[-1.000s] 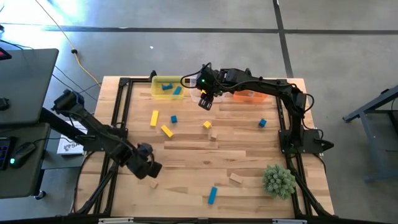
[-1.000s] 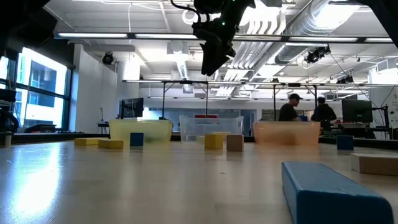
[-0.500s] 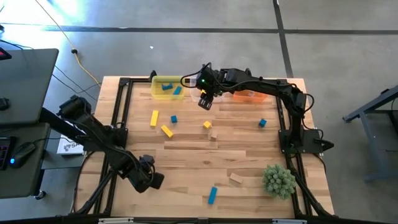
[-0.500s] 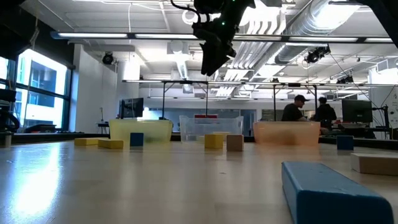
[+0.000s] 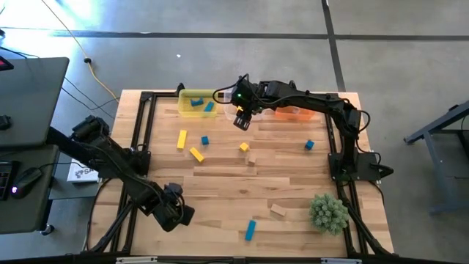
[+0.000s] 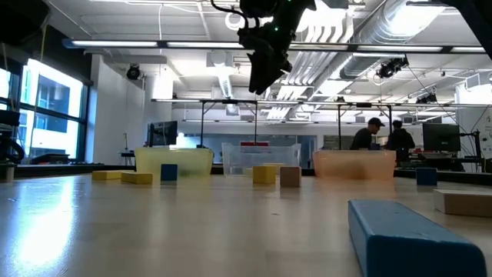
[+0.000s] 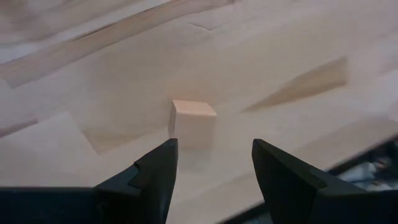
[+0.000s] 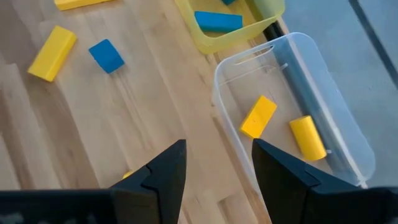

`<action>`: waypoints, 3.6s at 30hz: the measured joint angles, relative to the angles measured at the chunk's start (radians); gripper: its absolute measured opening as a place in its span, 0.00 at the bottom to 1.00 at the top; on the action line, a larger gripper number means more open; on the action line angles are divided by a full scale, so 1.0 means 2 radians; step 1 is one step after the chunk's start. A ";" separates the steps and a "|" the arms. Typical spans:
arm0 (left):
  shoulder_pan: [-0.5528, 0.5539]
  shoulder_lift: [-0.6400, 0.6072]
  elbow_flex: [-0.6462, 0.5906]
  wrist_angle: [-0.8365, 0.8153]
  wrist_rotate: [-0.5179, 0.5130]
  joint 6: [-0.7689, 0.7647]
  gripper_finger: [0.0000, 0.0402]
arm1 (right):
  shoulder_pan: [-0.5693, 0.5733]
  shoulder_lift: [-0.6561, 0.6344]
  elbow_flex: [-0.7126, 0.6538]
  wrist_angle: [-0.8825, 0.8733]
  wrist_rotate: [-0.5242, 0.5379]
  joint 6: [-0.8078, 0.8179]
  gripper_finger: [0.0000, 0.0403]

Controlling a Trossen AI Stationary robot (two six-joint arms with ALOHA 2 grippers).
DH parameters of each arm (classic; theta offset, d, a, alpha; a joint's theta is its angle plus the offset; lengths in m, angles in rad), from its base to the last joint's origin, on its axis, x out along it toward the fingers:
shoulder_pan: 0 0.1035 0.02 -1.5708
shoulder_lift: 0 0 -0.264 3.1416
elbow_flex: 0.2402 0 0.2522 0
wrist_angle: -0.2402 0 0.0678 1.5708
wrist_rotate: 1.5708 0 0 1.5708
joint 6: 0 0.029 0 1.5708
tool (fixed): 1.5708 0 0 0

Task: Sort & place blocks by color
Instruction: Put the brown block into the orange bin

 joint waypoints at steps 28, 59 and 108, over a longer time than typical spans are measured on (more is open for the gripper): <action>0.000 0.092 0.067 -0.061 -0.019 0.009 0.49 | 0.000 0.000 0.000 -0.004 -0.004 -0.002 0.43; 0.002 0.157 0.073 -0.052 0.032 0.060 0.48 | 0.000 0.000 0.000 -0.004 -0.004 -0.002 0.43; 0.313 -0.146 0.073 -0.090 -0.174 0.557 0.27 | 0.000 0.000 0.000 0.038 -0.113 -0.085 0.43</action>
